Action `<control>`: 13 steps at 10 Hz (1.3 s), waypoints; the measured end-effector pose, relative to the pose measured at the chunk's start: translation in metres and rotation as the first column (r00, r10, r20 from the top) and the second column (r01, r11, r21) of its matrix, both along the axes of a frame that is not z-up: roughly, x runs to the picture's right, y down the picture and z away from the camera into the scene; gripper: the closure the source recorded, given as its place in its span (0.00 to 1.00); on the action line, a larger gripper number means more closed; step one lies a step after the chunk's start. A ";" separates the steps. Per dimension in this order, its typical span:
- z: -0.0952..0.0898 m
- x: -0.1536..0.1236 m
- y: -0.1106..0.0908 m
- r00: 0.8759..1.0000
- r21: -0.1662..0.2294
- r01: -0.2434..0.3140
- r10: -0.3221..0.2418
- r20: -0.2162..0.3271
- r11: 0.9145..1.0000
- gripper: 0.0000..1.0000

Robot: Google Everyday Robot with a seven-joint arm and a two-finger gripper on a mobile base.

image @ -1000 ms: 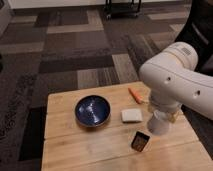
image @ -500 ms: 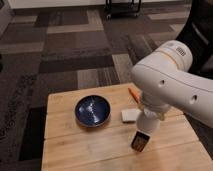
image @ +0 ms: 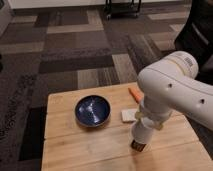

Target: Place the ceramic cup over the eraser

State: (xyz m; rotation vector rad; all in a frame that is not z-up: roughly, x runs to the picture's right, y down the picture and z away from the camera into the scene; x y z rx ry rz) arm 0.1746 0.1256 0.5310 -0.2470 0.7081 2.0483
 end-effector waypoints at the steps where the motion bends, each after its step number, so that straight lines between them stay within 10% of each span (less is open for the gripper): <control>1: 0.003 0.001 0.004 1.000 -0.011 -0.005 0.005 0.004 1.000 0.86; 13: 0.086 0.025 0.085 0.982 -0.156 -0.047 0.074 0.176 0.987 0.86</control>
